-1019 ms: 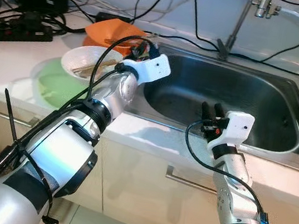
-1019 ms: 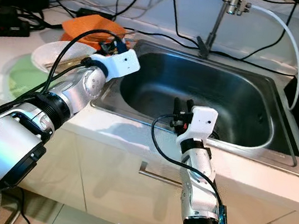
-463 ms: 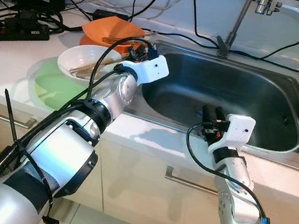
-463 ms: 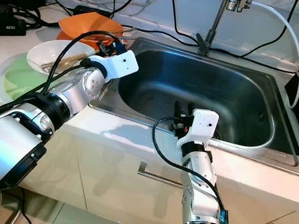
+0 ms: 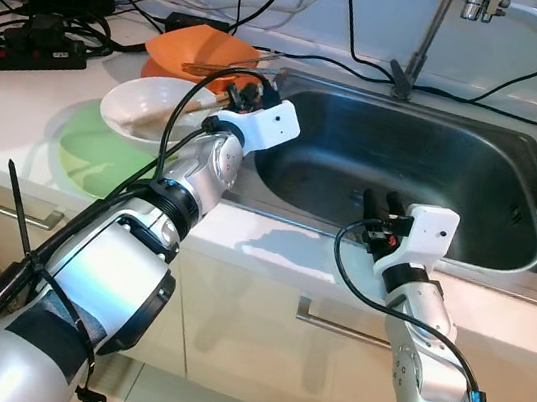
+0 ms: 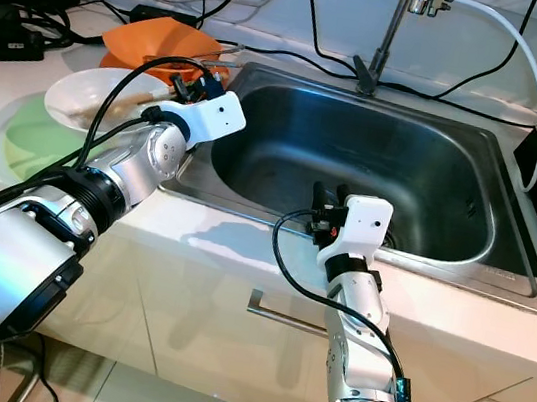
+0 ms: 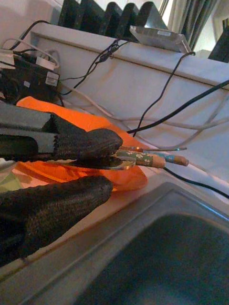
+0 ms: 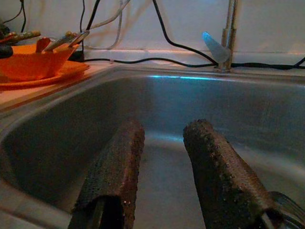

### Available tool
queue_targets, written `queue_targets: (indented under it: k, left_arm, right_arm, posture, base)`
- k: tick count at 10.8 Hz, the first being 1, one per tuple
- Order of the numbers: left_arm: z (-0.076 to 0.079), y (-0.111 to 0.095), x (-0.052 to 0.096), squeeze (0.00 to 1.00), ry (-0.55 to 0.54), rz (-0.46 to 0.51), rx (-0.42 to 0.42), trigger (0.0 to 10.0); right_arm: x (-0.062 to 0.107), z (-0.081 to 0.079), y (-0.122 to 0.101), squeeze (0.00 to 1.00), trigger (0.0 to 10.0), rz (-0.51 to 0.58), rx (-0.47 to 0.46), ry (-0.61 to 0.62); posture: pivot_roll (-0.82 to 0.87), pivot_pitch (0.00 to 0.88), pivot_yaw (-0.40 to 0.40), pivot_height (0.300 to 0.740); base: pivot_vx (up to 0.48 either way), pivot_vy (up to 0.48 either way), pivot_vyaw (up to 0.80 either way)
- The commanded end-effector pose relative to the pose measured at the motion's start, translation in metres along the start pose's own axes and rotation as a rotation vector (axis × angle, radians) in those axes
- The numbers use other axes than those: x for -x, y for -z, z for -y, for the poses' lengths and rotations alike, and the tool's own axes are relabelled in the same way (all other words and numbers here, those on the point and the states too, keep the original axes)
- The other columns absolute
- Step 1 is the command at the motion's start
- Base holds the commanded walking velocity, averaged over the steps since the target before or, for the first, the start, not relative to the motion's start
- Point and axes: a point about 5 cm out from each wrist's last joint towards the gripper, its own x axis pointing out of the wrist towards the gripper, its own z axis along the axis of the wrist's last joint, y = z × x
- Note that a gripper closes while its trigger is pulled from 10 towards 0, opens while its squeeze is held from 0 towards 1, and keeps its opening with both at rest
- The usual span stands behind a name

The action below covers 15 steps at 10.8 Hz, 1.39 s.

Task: Kitchen organization

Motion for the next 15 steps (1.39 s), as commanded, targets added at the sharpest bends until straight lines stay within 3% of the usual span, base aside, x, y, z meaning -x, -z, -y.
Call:
queue_targets:
  k: [1,8,9,10,13,15]
  left_arm:
    - [0.0,0.003,0.0,0.0,0.001,-0.016,-0.003,0.0]
    - [-0.018,-0.015,-0.003,0.0,-0.082,0.059,0.086,0.0]
    - [-0.028,-0.023,-0.004,0.0,-0.126,0.096,0.105,8.5]
    - [-0.039,-0.031,-0.004,0.0,-0.159,0.129,0.13,10.0]
    - [-0.06,-0.043,-0.003,0.0,-0.208,0.19,0.258,10.0]
    - [-0.071,-0.056,0.003,0.0,-0.175,0.274,0.556,10.0]
  right_arm:
    - [0.003,0.0,0.002,0.0,10.0,-0.012,-0.003,0.009]
    - [-0.005,0.0,-0.001,0.0,10.0,-0.002,-0.004,0.004]
    - [-0.008,-0.001,-0.002,0.0,10.0,0.002,-0.005,-0.002]
    - [-0.011,-0.002,-0.003,0.0,10.0,0.007,-0.005,-0.008]
    - [-0.018,-0.002,-0.006,0.0,10.0,0.019,-0.005,-0.017]
    - [-0.025,-0.003,-0.008,0.0,10.0,0.026,-0.004,-0.032]
  posture:
    - [0.08,0.064,-0.005,0.74]
    - [0.1,0.039,-0.014,0.74]
    - [0.11,0.03,-0.019,0.74]
    - [0.12,0.021,-0.023,0.74]
    - [0.13,0.001,-0.031,0.74]
    - [0.14,0.0,-0.035,0.74]
  base:
    - [0.0,0.0,0.0]
    - [0.0,0.0,0.0]
    - [0.0,0.0,0.0]
    - [0.0,0.0,0.0]
    - [0.0,0.0,0.0]
    - [0.0,0.0,0.0]
